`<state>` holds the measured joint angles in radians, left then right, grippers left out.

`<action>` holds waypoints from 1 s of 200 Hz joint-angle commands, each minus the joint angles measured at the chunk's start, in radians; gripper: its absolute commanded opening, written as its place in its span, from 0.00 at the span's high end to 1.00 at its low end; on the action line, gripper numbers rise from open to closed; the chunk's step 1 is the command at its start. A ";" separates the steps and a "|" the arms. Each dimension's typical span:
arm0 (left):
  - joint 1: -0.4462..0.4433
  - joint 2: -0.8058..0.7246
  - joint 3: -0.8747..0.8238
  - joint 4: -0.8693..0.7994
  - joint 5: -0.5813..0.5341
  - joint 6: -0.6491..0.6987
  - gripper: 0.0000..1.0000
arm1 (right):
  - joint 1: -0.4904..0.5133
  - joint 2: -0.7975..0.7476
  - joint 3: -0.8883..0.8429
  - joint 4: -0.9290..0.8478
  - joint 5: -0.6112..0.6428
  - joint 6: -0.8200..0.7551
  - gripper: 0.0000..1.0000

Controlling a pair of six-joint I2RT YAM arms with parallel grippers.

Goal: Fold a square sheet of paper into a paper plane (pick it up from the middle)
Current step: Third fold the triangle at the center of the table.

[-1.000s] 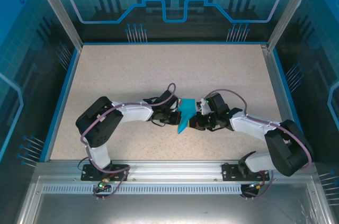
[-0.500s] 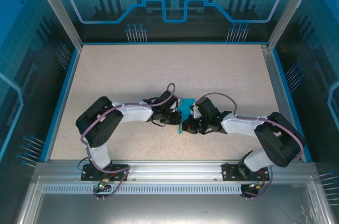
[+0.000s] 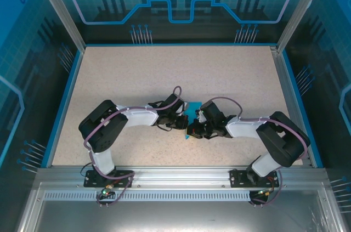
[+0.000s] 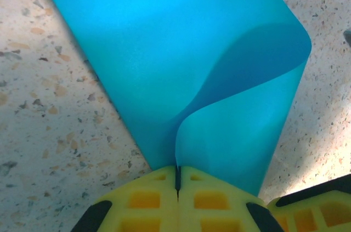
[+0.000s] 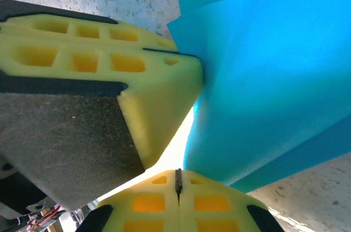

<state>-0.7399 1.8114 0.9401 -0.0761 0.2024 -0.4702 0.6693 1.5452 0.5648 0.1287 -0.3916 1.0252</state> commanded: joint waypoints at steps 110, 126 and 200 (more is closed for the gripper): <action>0.005 0.044 -0.020 -0.035 0.025 -0.002 1.00 | 0.017 0.018 -0.005 -0.087 0.046 -0.054 0.96; 0.005 0.045 -0.020 -0.030 0.026 -0.001 1.00 | 0.018 0.021 -0.011 -0.056 0.029 -0.064 0.95; 0.004 0.040 -0.026 -0.037 0.026 0.003 1.00 | 0.035 -0.032 0.034 -0.066 -0.033 -0.091 0.93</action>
<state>-0.7364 1.8172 0.9401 -0.0677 0.2184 -0.4702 0.6811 1.5135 0.5671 0.0685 -0.3840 0.9489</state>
